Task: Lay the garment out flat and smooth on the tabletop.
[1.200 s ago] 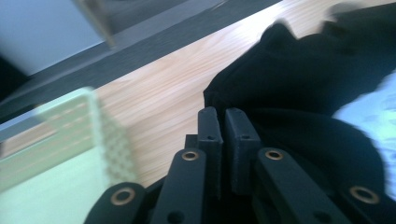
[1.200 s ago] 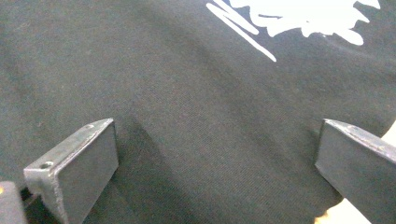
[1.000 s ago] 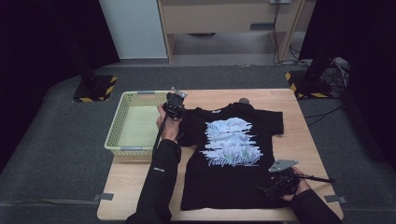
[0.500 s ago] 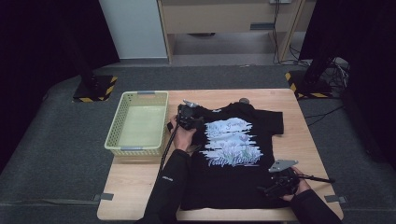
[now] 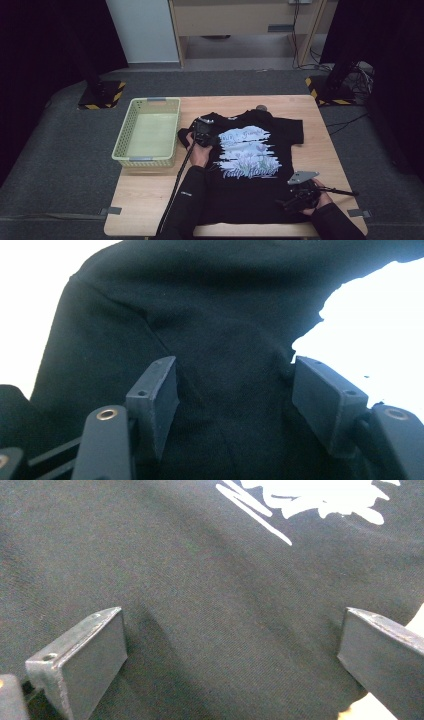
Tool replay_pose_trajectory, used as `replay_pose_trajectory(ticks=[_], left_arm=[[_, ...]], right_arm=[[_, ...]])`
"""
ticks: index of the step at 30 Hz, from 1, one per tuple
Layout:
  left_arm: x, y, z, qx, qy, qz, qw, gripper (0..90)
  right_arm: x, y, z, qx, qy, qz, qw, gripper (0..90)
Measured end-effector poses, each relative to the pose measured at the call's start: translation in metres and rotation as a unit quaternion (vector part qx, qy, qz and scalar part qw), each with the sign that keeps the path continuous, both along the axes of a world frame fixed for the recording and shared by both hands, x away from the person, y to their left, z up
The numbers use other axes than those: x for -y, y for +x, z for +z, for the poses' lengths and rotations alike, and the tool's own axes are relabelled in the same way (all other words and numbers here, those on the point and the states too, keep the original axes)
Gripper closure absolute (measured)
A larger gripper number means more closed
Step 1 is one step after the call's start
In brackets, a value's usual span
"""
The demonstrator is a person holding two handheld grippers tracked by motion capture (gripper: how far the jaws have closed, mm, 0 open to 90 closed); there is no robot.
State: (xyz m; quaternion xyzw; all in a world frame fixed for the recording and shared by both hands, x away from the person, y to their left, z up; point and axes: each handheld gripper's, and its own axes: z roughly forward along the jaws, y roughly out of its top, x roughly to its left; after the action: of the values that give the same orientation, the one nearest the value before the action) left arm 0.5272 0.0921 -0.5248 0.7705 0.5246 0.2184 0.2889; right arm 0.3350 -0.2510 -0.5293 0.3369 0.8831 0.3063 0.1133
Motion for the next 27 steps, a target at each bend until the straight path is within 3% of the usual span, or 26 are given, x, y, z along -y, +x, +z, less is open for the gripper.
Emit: replay_pose_trajectory(ticks=[4, 10, 14, 18, 22, 27], left_arm=[[-0.009, 0.009, -0.003, 0.004, -0.009, 0.011, 0.9999, 32.5], [-0.008, 0.007, -0.001, 0.014, 0.012, 0.011, 0.9998, 31.2], [-0.011, 0.002, 0.012, 0.012, -0.006, 0.006, 0.9999, 31.6], [-0.016, -0.011, 0.033, 0.023, -0.028, -0.024, 0.9991, 30.2], [-0.020, -0.030, 0.052, 0.031, -0.065, -0.051, 0.9961, 28.6], [-0.023, -0.067, 0.064, 0.038, -0.067, -0.091, 0.9929, 25.3]], right_arm=[[0.000, 0.000, 0.000, -0.001, 0.000, -0.001, 1.0000, 0.3], [-0.001, 0.002, 0.001, -0.004, 0.000, -0.001, 1.0000, 0.4], [-0.002, 0.002, 0.002, -0.011, -0.004, -0.004, 0.9999, 0.5], [-0.001, 0.004, 0.005, -0.021, 0.000, -0.011, 0.9997, 0.5], [0.002, 0.005, 0.009, -0.024, 0.012, -0.025, 0.9993, 0.5], [0.009, 0.005, 0.017, -0.016, 0.039, -0.053, 0.9977, 0.5]])
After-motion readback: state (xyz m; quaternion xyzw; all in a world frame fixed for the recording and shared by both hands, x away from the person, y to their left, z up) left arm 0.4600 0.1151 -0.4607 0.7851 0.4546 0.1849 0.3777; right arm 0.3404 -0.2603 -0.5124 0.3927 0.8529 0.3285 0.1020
